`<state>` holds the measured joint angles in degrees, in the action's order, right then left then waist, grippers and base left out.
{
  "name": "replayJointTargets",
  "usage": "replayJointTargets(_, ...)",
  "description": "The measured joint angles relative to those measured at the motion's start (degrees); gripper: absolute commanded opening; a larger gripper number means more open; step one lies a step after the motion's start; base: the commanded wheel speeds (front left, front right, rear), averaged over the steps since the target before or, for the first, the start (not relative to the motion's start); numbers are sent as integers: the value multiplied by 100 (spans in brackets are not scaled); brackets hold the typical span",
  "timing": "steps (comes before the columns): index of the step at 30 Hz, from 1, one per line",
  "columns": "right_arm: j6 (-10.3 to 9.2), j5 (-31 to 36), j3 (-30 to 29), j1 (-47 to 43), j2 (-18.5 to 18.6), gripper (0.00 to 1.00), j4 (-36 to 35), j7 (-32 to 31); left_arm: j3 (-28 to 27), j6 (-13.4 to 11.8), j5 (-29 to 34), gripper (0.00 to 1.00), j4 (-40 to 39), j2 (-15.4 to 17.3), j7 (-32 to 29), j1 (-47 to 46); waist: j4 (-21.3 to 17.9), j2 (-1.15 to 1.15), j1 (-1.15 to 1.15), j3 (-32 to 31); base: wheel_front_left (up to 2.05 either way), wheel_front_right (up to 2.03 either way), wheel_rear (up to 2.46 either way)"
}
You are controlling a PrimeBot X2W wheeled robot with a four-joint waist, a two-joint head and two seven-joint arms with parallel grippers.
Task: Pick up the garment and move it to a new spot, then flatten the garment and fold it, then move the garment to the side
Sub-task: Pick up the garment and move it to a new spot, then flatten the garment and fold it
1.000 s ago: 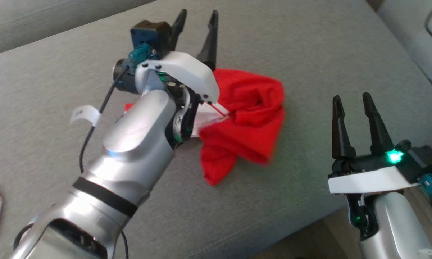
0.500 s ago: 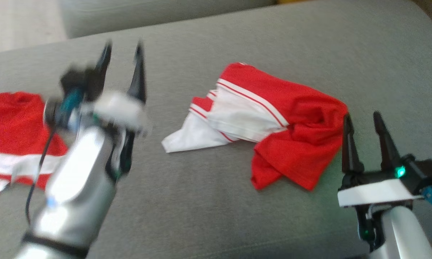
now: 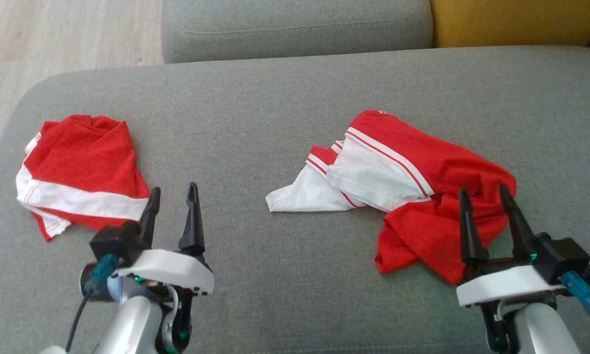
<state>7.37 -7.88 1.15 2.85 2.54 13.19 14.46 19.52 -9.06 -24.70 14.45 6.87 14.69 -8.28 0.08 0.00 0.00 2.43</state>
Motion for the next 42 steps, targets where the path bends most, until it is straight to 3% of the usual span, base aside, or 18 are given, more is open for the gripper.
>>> replayJointTargets(4, 0, -1, 130, 3, 1, 100, 77, 0, -205, 260, 318, 100, -81, -172, 0, -4, -10, 0, 0, 2, 0, 0, 0)
replayJointTargets(16, 0, 378, 823, 463, 4, 100, 653, -47, -519, 610, 630, 100, 47, -379, 0, -25, 158, 0, 0, 222, 0, 0, 0)
replayJointTargets(27, 0, 855, 983, 1236, 13, 100, 1686, -294, -497, 705, 645, 100, 181, -408, 0, -103, 549, 0, 0, 562, 0, 0, 0)
replayJointTargets(39, 0, 829, 1033, 1842, 23, 100, 2626, -236, -328, 648, 531, 100, 181, -419, 0, -262, 804, 0, 0, 815, 0, 0, 0)
replayJointTargets(40, 0, 786, 1033, 1855, 23, 47, 2662, -233, -324, 648, 531, 100, 181, -419, 0, -262, 813, 0, 0, 823, 0, 0, 0)
replayJointTargets(41, 0, 730, 1032, 1872, 23, 30, 2681, -219, -322, 647, 531, 100, 182, -419, 0, -263, 818, 0, 0, 827, 0, 0, 0)
replayJointTargets(42, 0, 684, 1033, 1894, 23, 5, 2699, -179, -322, 646, 530, 100, 187, -419, 0, -264, 818, 0, 0, 825, 0, 0, 0)
